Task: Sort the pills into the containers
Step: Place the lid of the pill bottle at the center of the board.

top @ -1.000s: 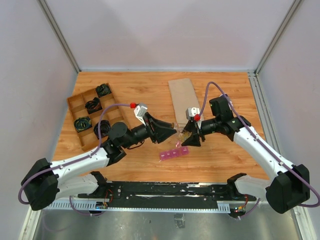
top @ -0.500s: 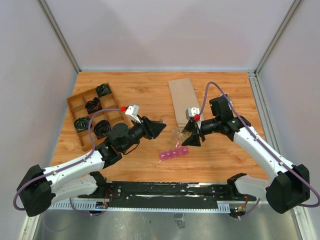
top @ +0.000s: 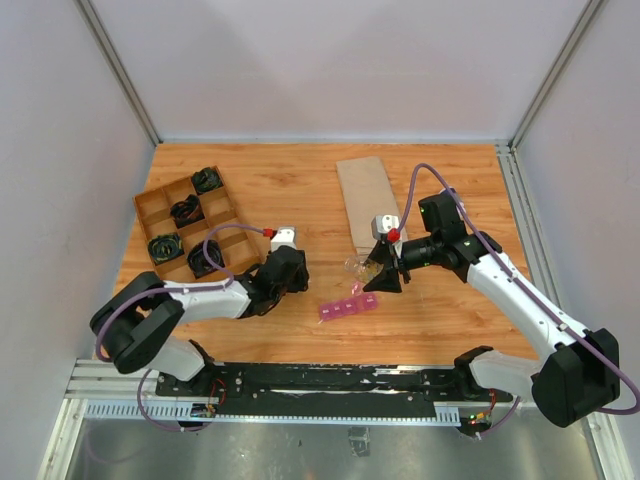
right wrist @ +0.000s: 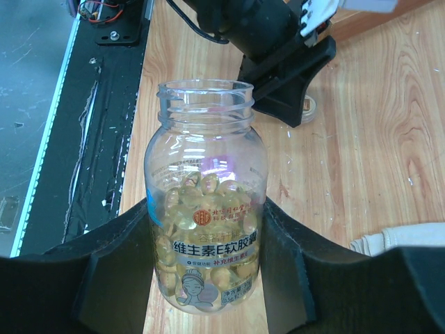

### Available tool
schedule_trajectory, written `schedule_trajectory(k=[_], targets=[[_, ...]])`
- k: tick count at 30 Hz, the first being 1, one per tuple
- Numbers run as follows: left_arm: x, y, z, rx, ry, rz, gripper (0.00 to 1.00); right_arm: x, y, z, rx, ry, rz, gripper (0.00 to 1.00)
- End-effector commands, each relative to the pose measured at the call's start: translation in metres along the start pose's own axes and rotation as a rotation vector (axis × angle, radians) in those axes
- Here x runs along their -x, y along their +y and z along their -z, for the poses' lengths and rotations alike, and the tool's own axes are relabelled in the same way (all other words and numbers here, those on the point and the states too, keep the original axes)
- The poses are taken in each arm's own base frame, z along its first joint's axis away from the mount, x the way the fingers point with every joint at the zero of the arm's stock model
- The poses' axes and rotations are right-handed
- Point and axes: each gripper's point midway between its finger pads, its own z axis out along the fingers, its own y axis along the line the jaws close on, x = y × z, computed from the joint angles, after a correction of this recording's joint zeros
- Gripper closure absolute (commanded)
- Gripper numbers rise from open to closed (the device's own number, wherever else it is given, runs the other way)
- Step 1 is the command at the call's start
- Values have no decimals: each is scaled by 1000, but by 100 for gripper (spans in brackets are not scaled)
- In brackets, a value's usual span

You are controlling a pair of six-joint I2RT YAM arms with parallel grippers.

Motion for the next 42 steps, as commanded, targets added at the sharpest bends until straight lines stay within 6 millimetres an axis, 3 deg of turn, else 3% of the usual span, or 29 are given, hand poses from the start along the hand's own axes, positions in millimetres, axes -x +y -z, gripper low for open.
schedule_trajectory(k=[1, 6, 12, 21, 24, 28, 35, 42], targets=[[9, 17, -14, 119, -29, -27, 77, 8, -1, 3, -5, -12, 18, 96], [6, 23, -18, 145, -24, -27, 70, 8, 0, 3, -4, -13, 17, 96], [9, 25, -15, 158, -27, -18, 49, 9, 0, 3, -5, -14, 18, 96], [35, 4, 7, 60, -59, 12, 35, 9, 0, 3, -3, -17, 10, 96], [50, -8, 23, -12, -92, 30, 35, 10, 0, 3, -1, -19, 1, 96], [69, -40, 52, -230, -158, 40, 30, 14, -1, 4, 1, -33, -16, 96], [101, -84, 127, -640, -355, 96, 23, 21, -3, 8, -10, -79, -51, 95], [114, -118, 196, -1012, -477, 187, 17, 28, -7, 13, -38, -125, -77, 94]])
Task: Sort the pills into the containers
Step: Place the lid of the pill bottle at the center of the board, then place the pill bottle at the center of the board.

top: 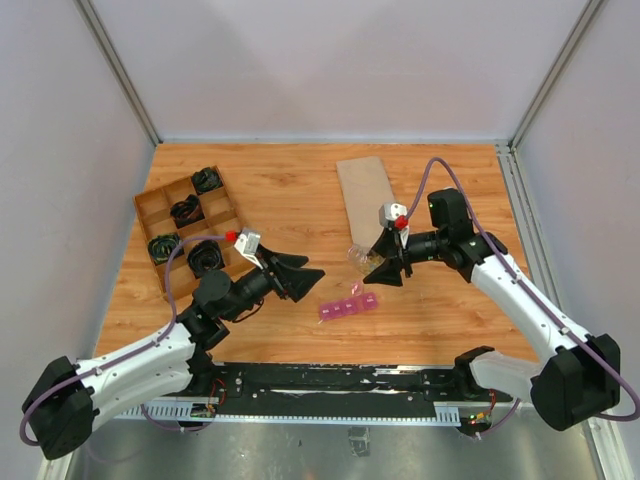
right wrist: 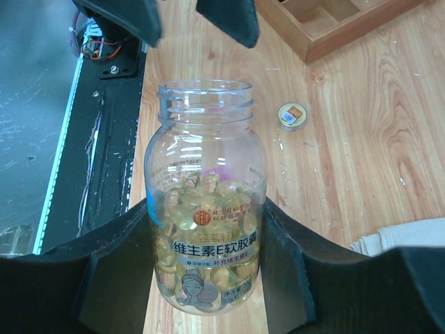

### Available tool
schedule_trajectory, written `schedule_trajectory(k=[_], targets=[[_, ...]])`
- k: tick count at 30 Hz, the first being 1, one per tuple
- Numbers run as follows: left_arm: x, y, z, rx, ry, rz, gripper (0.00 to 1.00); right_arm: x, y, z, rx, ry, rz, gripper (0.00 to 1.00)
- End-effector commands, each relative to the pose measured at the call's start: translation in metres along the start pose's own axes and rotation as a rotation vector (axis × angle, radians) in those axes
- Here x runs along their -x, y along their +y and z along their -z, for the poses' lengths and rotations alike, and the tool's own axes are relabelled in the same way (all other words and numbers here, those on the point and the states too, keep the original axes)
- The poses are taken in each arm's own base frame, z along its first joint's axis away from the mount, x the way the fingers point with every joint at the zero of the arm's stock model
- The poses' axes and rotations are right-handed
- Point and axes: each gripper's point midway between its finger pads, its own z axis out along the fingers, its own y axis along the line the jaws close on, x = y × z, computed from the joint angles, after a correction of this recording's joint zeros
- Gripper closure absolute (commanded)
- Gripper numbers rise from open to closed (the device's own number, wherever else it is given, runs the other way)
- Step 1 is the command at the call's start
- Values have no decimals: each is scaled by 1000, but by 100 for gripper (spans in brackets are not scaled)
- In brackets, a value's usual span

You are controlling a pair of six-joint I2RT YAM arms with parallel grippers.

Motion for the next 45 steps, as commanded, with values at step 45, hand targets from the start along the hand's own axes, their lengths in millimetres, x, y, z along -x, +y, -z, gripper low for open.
schedule_trajectory(k=[45], targets=[[0, -85, -95, 16, -172, 334, 21, 14, -3, 7, -28, -63, 2, 92]])
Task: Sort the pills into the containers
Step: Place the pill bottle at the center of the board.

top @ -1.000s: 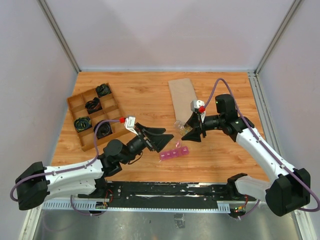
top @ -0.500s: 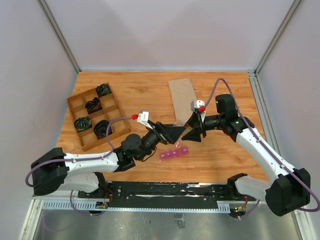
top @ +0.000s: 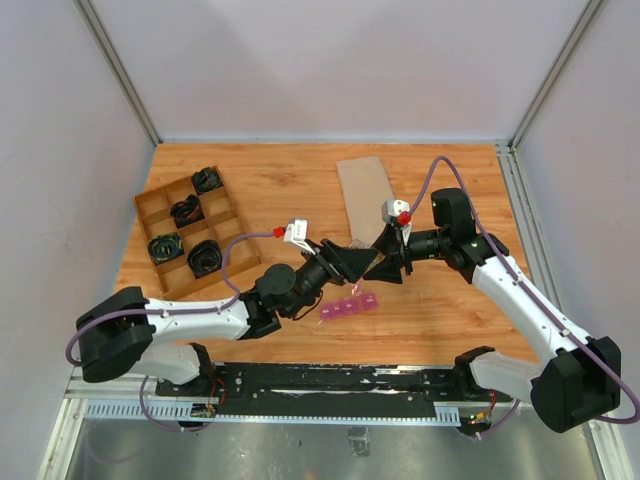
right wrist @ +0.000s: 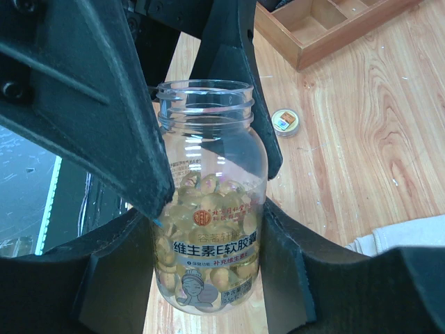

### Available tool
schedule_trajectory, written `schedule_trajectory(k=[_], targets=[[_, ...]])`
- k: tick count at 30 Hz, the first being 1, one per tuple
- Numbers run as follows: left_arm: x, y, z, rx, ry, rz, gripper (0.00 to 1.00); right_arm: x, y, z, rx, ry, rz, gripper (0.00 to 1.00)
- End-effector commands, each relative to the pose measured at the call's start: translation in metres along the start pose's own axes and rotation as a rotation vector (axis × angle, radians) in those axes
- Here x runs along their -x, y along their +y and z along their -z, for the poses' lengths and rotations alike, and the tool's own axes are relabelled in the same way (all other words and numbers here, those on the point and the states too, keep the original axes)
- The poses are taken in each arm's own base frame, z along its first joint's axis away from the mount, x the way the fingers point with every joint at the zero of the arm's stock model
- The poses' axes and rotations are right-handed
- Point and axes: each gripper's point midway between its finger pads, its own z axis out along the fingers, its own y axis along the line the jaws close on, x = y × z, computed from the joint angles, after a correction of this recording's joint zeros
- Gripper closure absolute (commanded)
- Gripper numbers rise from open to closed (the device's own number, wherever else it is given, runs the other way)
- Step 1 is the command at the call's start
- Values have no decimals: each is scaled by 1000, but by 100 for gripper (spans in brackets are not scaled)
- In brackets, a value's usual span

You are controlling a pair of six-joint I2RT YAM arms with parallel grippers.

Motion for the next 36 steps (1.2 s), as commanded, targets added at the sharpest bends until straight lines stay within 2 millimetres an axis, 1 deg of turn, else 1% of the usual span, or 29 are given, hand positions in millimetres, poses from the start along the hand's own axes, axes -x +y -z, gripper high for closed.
schedule_trajectory(k=[1, 5, 7, 9, 10, 11, 13, 14, 16, 17, 18, 19, 20, 21, 22, 25, 29, 33, 36], targets=[[3, -13, -7, -19, -31, 30, 21, 5, 2, 3, 1, -25, 22, 92], [-1, -15, -9, -22, -21, 32, 25, 5, 2, 3, 1, -23, 20, 91], [-2, -15, -10, -26, -15, 29, 35, 4, 2, 3, 0, -23, 21, 91], [-3, -15, -10, -27, -14, 26, 48, 4, 2, 3, -2, -22, 27, 91], [-3, -15, -10, -27, -12, 23, 51, 4, 2, 4, -3, -22, 30, 91], [-3, -15, -10, -27, -11, 21, 58, 4, 2, 4, -4, -21, 32, 91], [-4, -14, -9, -28, -7, 16, 69, 3, 1, 4, -5, -21, 36, 86], [-3, -14, -8, -29, -8, 11, 74, 3, 2, 4, -5, -21, 36, 81], [-3, -14, -7, -30, -8, -1, 81, 3, 2, 4, -6, -20, 42, 63], [-2, -13, -6, -28, -9, -10, 82, 3, 3, 4, -2, -19, 42, 51], [-2, -11, -5, -19, -9, -24, 83, 2, 4, 4, 5, -19, 44, 34], [0, -9, -5, -11, -11, -41, 85, 2, 5, 4, 13, -18, 45, 22], [1, -7, -3, -2, -14, -62, 86, 0, 6, 4, 19, -12, 49, 10], [1, -3, -2, 12, -13, -89, 87, 1, 6, 5, 20, -6, 61, 3], [2, 1, 0, 26, -13, -114, 87, 0, 7, 6, 20, 3, 67, 1], [10, 12, 8, 66, -18, -226, 88, -2, 11, 9, 27, 20, 98, 1], [15, 31, 24, 85, 12, -440, 88, -1, 11, 13, 9, 38, 151, 1], [10, 59, 38, 40, 131, -668, 87, -2, 5, 18, -32, 56, 169, 1], [12, 86, 46, 39, 210, -740, 88, -2, 2, 20, -48, 59, 169, 1]])
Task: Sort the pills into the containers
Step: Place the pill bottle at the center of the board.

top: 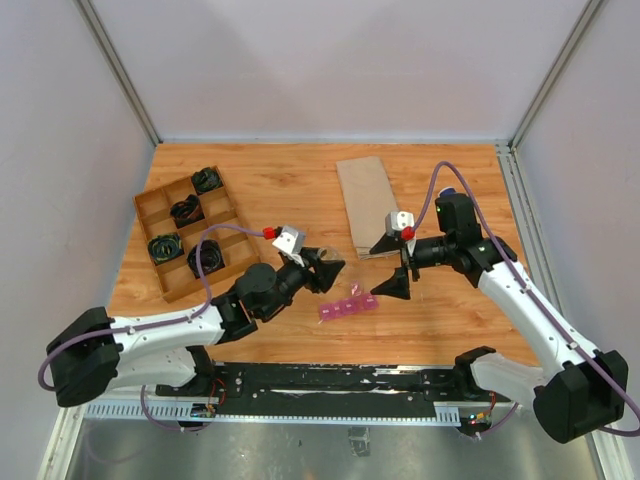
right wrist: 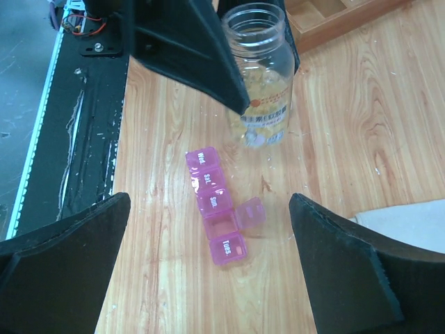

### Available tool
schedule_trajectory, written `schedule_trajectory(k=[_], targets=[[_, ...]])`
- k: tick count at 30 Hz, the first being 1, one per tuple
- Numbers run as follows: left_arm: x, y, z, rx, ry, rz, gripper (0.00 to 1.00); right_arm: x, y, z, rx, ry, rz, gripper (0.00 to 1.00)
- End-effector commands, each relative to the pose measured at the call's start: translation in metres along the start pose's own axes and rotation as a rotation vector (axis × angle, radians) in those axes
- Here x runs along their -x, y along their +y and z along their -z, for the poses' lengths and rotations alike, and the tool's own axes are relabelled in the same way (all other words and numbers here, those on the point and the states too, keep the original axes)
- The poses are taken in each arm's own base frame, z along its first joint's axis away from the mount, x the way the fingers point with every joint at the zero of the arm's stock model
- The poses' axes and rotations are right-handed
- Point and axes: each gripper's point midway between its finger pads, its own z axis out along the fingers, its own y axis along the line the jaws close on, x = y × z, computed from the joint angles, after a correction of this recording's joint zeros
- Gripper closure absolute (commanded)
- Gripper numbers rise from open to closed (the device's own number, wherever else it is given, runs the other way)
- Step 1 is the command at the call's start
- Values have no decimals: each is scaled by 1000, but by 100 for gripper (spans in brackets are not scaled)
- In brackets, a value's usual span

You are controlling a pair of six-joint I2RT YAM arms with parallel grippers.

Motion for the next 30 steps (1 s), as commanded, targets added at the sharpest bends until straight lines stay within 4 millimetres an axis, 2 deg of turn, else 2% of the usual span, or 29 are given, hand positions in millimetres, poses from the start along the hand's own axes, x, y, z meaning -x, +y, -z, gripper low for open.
schedule_trajectory(k=[1, 6, 13, 20, 30], targets=[[-25, 33, 12, -50, 112, -245, 88, 8, -9, 9, -47, 7, 49, 1], [-31, 59, 16, -39, 84, -311, 87, 6, -10, 9, -46, 11, 41, 1], [-60, 71, 8, -76, 130, -313, 87, 5, -11, 7, -43, 11, 29, 1], [-76, 90, -1, -28, 141, -302, 85, 4, -10, 6, -38, 9, 22, 1], [-95, 106, -2, 1, 180, -234, 73, 2, -10, 4, -22, 4, 0, 1]])
